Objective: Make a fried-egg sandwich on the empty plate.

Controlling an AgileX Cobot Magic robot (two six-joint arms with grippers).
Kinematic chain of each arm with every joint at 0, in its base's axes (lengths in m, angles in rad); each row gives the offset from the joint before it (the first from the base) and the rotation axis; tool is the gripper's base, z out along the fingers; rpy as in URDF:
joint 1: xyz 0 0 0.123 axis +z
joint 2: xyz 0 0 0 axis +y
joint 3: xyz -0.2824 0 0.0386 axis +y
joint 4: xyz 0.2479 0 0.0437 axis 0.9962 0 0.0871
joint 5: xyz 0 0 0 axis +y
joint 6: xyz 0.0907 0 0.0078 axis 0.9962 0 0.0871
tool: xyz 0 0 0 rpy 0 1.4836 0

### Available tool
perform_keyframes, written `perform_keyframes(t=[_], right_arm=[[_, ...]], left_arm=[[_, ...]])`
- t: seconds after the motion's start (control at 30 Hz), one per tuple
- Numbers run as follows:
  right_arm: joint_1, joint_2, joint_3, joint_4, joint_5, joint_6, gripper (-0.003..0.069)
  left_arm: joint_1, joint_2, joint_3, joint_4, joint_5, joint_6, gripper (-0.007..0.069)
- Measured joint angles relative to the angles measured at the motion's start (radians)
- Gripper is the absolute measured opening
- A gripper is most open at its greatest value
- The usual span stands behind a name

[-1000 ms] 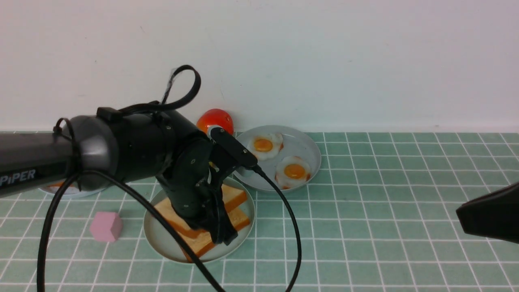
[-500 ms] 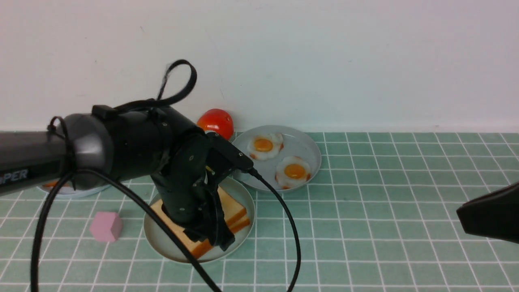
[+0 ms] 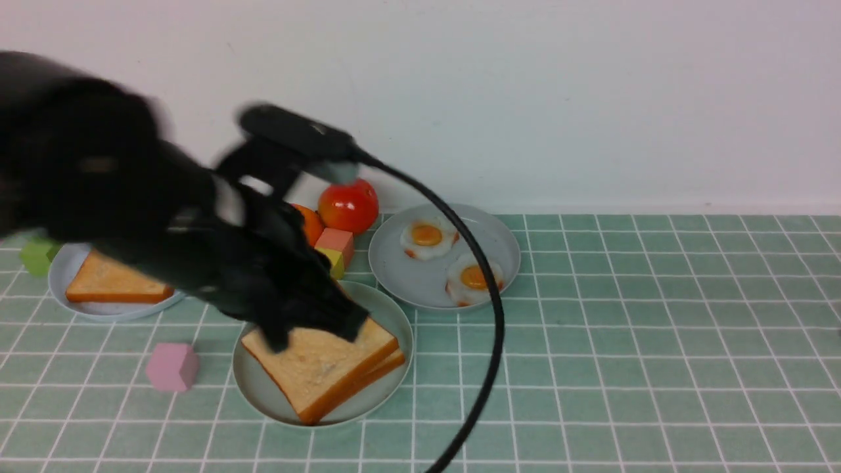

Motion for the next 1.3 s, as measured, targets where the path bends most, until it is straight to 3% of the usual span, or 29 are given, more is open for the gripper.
perform_keyframes(t=[0.43,0.63,0.77,1.07,1.3], right_arm=[[0.0,-0.393,0.097,-0.26,0.092,0.426,0.0087],[0.0,-0.506,0.211,-0.305,0.093,0.521,0.0087],[0.0,-0.518,0.312,-0.311,0.01,0.53,0.0087],[0.0,-0.518,0.543,-0.294,-0.424,0.534,0.0097],[0.0,-0.517,0.64,-0.291,-0.465,0.536,0.0107]], left_arm=[[0.0,-0.881,0.648,-0.122,-0.459,-0.001,-0.0013],[0.0,-1.175,0.875,-0.14,-0.556,-0.004,-0.0013],[0.0,-1.23,0.933,-0.144,-0.562,-0.004,-0.0013],[0.0,-1.234,0.964,-0.146,-0.473,-0.004,-0.0013],[0.0,-1.234,0.964,-0.146,-0.461,-0.004,-0.0013]])
